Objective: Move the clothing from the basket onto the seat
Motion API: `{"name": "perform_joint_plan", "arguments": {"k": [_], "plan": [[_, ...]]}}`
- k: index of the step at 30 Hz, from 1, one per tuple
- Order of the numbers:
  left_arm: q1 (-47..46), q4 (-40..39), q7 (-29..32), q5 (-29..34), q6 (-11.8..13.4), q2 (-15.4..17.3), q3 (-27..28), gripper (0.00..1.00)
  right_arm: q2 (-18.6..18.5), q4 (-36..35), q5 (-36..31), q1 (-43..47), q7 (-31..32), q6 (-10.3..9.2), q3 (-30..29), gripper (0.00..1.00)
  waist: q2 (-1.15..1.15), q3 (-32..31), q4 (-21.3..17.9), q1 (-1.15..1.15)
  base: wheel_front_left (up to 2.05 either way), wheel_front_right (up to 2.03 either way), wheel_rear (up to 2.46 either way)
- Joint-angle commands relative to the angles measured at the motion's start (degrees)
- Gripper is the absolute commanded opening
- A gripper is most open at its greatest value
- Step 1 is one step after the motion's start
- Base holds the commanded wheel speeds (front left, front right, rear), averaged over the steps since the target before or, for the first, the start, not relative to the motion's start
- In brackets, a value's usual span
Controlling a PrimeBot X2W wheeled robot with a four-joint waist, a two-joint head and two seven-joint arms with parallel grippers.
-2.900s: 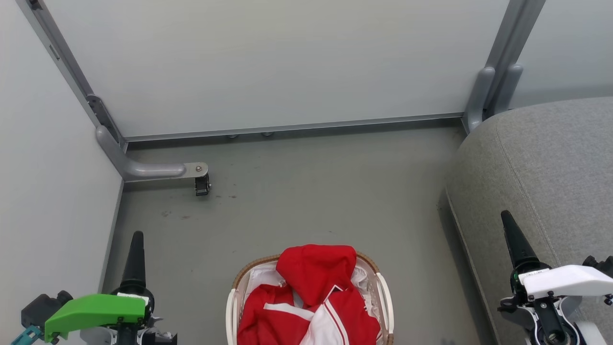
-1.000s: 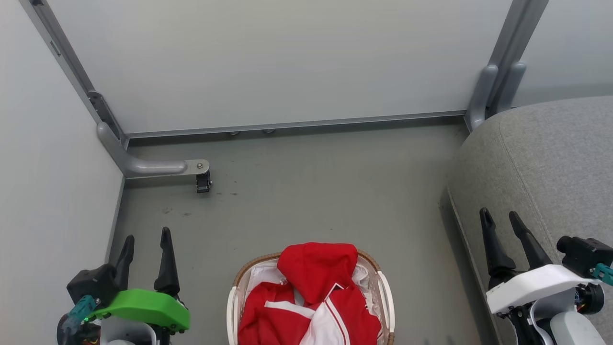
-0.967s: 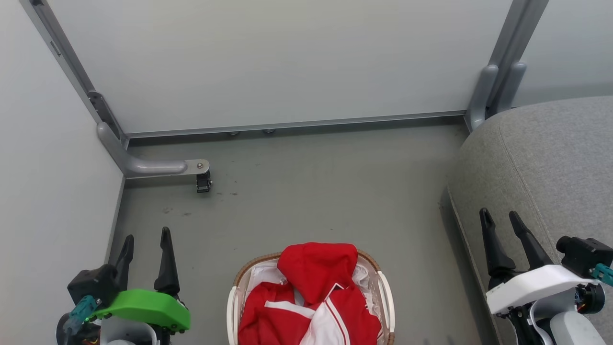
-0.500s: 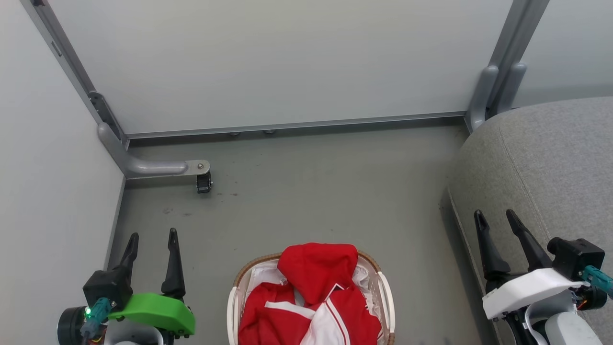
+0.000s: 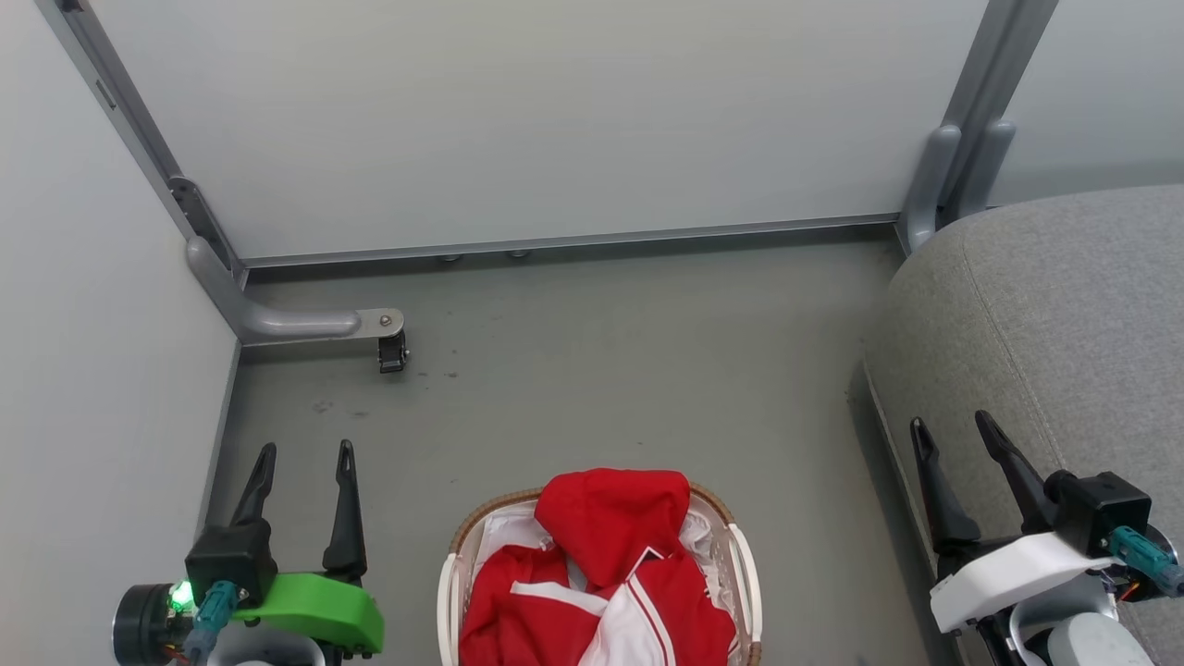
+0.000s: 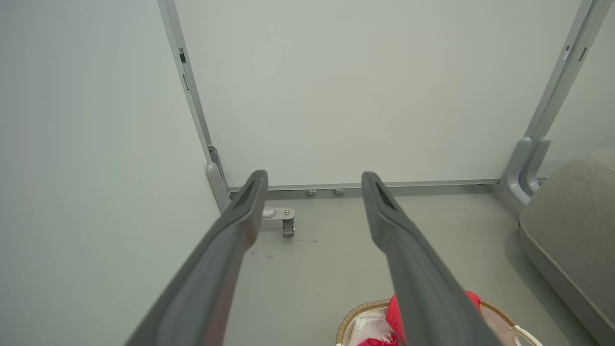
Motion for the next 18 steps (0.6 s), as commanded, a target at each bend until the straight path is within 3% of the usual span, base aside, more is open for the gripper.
{"name": "perform_joint_plan", "arguments": {"k": [1, 18], "plan": [[0.75, -0.44, -0.5, 1.46, -0.21, -0.2, 0.2, 1.0, -0.19, -0.05, -1.49, 0.62, -0.53, 0.02, -0.14, 1.0, 0.0, -0.02, 0.0, 0.0, 0.0, 0.0, 0.0], [1.92, 0.27, -2.08, 7.21, -1.4, -1.81, 1.9, 1.0, 0.16, 1.17, -7.34, 1.35, -2.18, 0.01, -0.51, 1.0, 0.0, 0.59, -0.11, 0.0, 0.0, 0.0, 0.0]]}}
